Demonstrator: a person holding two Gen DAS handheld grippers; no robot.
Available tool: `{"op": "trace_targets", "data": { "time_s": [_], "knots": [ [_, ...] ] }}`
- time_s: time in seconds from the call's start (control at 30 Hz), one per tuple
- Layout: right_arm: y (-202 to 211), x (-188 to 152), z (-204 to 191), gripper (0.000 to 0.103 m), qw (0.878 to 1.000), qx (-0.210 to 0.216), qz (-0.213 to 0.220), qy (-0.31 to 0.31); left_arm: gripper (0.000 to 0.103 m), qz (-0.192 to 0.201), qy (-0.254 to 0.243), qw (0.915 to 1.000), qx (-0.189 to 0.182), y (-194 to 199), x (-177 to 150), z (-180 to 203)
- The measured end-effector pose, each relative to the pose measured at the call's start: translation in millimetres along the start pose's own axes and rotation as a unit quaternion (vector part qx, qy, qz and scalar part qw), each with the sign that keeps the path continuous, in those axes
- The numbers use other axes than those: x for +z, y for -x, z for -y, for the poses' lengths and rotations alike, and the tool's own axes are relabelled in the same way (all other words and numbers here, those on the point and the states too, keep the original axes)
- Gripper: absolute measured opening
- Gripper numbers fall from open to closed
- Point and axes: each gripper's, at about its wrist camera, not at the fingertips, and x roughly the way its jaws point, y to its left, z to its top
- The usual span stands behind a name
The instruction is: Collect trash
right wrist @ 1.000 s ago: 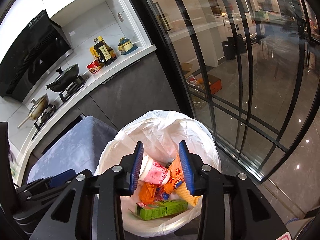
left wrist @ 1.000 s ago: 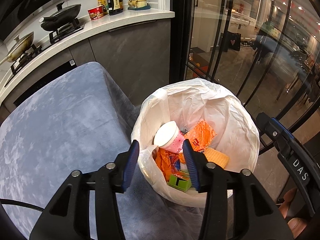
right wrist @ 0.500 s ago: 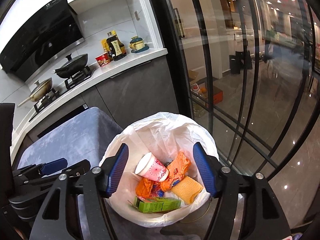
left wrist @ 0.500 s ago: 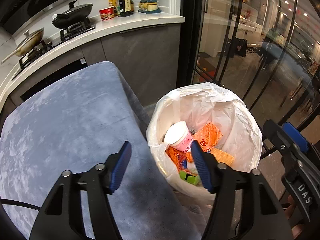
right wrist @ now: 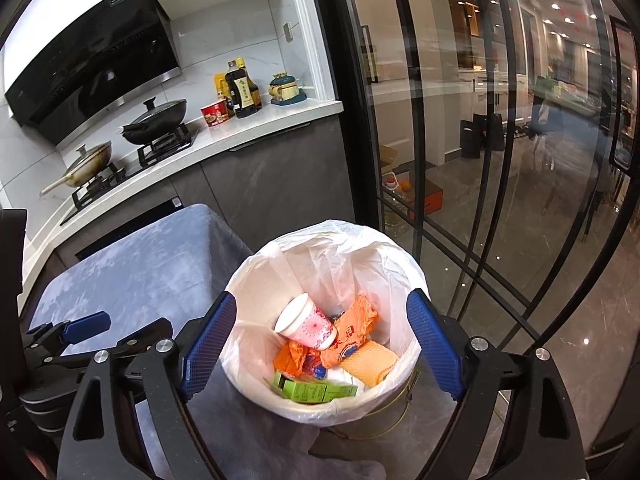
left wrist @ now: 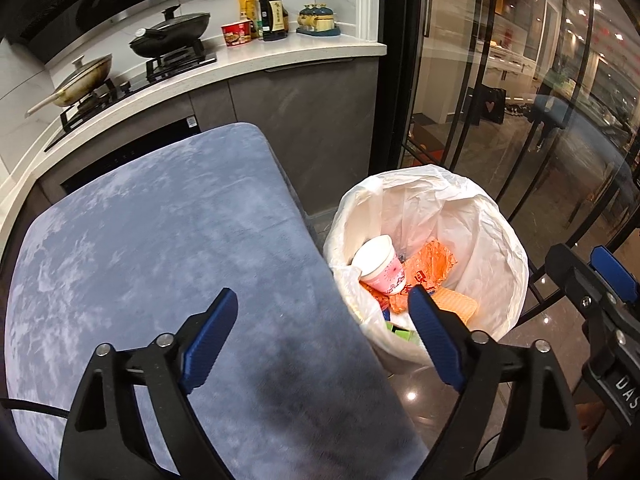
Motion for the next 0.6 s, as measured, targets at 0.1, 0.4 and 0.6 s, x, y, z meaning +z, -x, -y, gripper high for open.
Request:
{"op": "trace_targets", "data": {
  "time_s": [0.1,0.4,0.6],
  "knots": [
    [5,-4,-5,0.085,1.0,-0.001,-0.003,0.006,0.087,0.004,0.004,1.0,0.002,6,-5,-4],
    [15,-14,-15,0.096,1.0,0.0,-0.015,0.019,0.092,0.002,0.012,0.9999,0.008,17,-16,-12],
    [20,-18,-20,0.096,0.999,-0.001,-0.019,0.025,0.095,-0.001,0.016,0.9998,0.011,22,-23,-15]
  ]
}}
